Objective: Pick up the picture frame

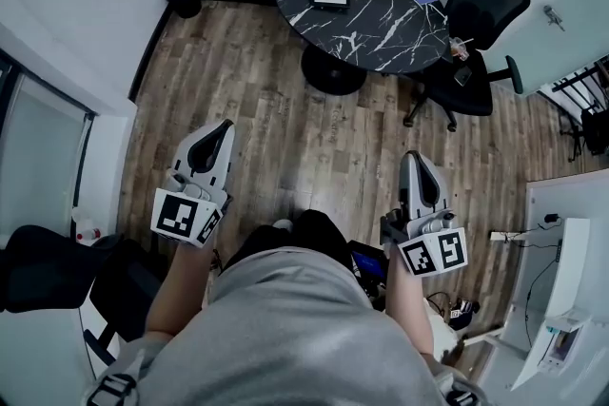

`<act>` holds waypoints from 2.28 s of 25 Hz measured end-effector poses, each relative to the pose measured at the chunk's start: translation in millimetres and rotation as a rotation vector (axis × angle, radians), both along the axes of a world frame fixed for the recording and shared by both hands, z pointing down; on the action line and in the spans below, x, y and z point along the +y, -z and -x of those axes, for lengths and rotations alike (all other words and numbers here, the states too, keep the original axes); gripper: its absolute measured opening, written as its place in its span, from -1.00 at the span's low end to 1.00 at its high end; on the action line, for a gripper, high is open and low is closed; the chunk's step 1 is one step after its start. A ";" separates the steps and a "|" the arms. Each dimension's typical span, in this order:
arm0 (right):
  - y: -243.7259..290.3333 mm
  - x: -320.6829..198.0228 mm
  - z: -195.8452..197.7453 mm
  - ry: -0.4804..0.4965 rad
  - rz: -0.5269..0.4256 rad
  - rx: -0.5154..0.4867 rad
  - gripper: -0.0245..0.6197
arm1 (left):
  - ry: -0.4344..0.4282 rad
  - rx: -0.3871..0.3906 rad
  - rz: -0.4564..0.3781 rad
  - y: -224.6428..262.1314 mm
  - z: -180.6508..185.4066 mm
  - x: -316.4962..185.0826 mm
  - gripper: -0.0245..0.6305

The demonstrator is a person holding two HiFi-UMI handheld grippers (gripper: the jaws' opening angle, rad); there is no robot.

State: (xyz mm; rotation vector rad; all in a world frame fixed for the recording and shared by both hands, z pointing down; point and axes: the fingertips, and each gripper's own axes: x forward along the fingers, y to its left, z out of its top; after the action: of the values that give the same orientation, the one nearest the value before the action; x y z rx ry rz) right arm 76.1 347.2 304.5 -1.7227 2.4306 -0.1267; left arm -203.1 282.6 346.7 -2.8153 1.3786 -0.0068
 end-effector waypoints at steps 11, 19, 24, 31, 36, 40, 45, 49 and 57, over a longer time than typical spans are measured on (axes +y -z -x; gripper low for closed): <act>-14.8 -11.7 -0.5 0.037 0.033 -0.004 -0.84 | -0.002 0.015 0.038 -10.0 -2.4 -2.9 -0.91; -13.6 -52.1 -1.8 0.079 0.027 -0.019 -0.84 | 0.016 -0.001 0.058 -13.9 -4.4 -29.8 -0.90; -16.9 -85.6 -11.2 0.088 0.033 -0.026 -0.84 | 0.038 0.002 0.051 -9.6 -10.7 -58.4 -0.90; -10.8 -142.2 -25.7 0.123 0.032 -0.029 -0.84 | 0.079 0.008 0.059 -5.4 -22.1 -99.9 -0.91; -5.2 -179.9 -37.2 0.143 0.027 -0.035 -0.84 | 0.093 0.011 0.059 -1.0 -35.8 -132.0 -0.90; -5.6 -205.4 -47.9 0.151 0.033 -0.041 -0.84 | 0.097 0.011 0.063 -0.4 -47.7 -155.1 -0.91; -4.1 -231.6 -62.6 0.154 0.034 -0.042 -0.84 | 0.099 0.014 0.064 1.3 -62.3 -180.0 -0.90; -3.2 -250.8 -73.2 0.177 0.042 -0.097 -0.84 | 0.105 0.017 0.064 2.1 -73.5 -197.6 -0.91; 0.1 -295.8 -94.8 0.207 0.043 -0.109 -0.84 | 0.131 0.014 0.058 4.8 -89.8 -225.2 -0.91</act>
State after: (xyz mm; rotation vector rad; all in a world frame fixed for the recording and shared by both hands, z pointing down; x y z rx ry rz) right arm 170.9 51.5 304.4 -1.4357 2.5354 -0.2914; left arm -113.3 57.3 341.8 -2.7699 1.5882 -0.0277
